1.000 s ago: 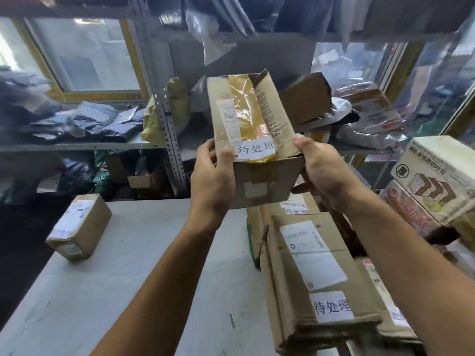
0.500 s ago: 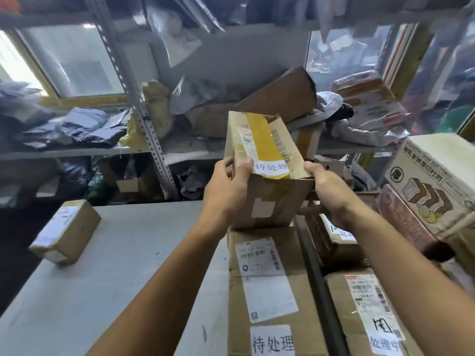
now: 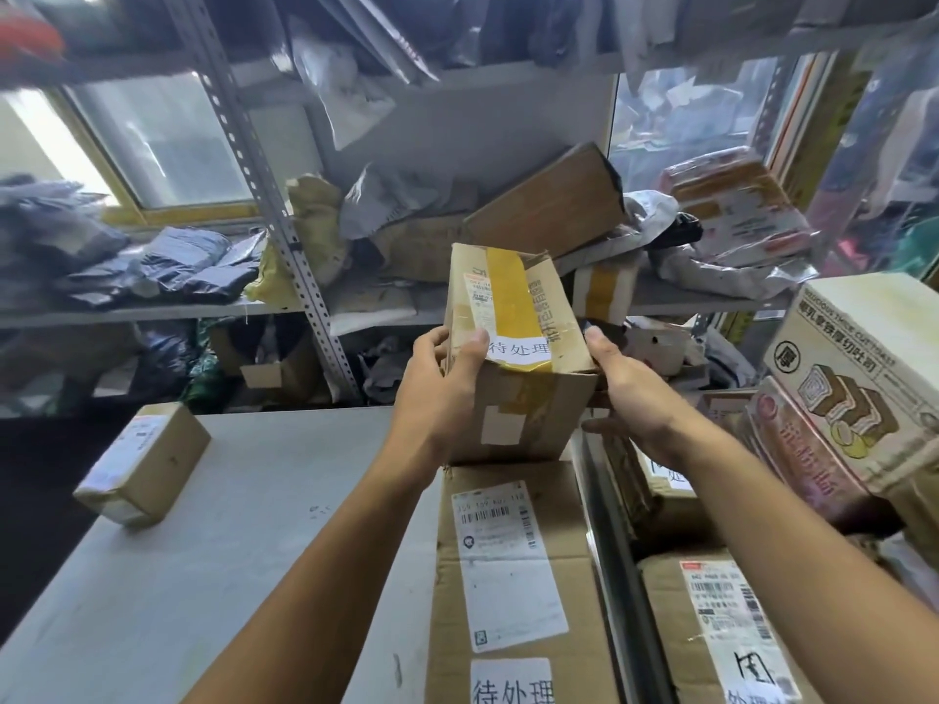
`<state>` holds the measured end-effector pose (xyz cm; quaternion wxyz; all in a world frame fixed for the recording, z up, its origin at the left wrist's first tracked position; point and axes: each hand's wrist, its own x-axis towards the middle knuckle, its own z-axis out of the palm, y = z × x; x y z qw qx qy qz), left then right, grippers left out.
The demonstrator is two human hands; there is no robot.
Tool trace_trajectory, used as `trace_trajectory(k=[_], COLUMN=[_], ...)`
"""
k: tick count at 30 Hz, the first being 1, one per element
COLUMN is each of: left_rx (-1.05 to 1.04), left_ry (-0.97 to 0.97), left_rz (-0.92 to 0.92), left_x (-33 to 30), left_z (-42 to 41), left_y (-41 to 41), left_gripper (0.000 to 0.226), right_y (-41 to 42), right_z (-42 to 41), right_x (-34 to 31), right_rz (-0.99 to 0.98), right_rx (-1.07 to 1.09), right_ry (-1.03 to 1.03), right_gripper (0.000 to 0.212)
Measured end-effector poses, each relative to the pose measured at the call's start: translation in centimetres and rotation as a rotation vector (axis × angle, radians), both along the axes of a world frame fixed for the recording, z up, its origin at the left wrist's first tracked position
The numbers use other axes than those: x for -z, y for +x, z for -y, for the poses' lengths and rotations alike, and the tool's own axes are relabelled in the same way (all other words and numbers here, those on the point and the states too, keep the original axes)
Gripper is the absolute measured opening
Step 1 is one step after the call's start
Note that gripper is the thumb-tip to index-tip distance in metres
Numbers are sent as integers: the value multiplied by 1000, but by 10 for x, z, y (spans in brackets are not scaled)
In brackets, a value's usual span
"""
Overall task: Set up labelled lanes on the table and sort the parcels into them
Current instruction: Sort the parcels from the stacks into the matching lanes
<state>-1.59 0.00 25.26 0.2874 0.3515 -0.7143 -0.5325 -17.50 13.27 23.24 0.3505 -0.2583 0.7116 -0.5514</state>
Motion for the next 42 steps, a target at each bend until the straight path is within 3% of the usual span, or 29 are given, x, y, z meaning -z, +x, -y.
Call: trace_trajectory(k=[7, 12, 36, 42], left_rx=[-3, -45, -47, -35], left_ry=[-25, -106, -240, -241], left_rz=[15, 39, -25, -50], left_x=[-1, -2, -17, -23], left_z=[-2, 0, 8, 23], left_y=[2, 10, 37, 63], left_gripper=[49, 69, 68, 67], right_y=[3, 6, 58, 91], right_z=[-3, -5, 7, 18], right_x=[-7, -12, -53, -66], right_rz=[-144, -405, -638, -784], right_rx=[41, 151, 131, 214], right_ry=[-94, -100, -93, -38], right_gripper=[36, 67, 63, 56])
